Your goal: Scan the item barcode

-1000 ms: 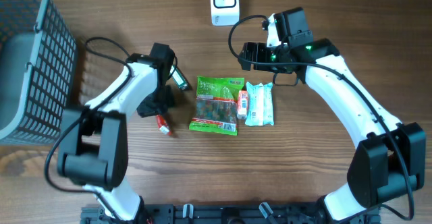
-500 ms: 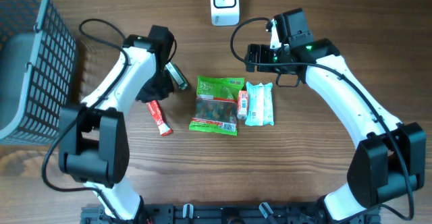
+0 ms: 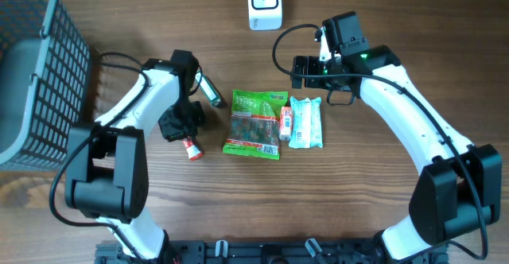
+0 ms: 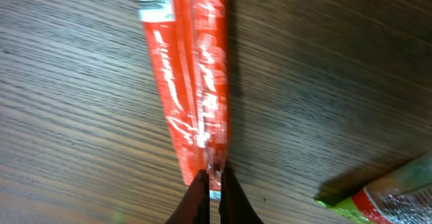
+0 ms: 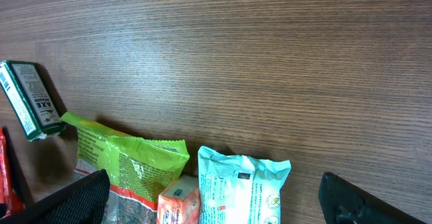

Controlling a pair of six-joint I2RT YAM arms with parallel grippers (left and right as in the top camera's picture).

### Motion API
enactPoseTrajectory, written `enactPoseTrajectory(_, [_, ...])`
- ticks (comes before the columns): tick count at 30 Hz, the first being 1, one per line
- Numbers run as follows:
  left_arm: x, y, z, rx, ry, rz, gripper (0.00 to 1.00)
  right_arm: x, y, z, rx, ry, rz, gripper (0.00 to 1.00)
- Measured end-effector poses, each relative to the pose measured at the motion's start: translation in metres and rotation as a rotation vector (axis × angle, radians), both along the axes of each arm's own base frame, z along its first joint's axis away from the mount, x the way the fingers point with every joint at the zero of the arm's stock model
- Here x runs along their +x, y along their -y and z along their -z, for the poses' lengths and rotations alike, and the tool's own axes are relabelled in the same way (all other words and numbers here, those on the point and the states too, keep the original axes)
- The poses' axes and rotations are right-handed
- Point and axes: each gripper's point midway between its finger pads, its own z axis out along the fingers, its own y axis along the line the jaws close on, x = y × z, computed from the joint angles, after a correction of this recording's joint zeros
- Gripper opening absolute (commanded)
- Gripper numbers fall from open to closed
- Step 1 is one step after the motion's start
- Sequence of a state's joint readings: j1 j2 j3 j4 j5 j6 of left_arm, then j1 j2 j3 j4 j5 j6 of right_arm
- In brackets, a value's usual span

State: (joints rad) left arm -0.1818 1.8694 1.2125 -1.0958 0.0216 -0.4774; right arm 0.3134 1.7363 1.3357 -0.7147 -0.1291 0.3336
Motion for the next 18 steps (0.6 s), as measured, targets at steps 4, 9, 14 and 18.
enactPoseTrajectory(4, [-0.002, -0.02, -0.001, 0.015, -0.017, -0.06, 0.05, 0.0, 0.0, 0.002, -0.002, -0.005, 0.0, 1.0])
enactPoseTrajectory(9, [0.004, -0.018, 0.019, 0.009, 0.043, -0.058, 0.08, -0.001, 0.001, 0.013, -0.012, -0.034, 0.001, 1.0])
enactPoseTrajectory(14, [0.002, -0.018, 0.023, -0.003, 0.097, -0.064, 0.13, -0.001, 0.001, 0.013, -0.014, -0.032, 0.001, 1.0])
enactPoseTrajectory(18, [-0.002, -0.021, 0.005, 0.005, 0.055, -0.064, 0.39, -0.001, 0.001, 0.013, -0.014, -0.032, 0.001, 1.0])
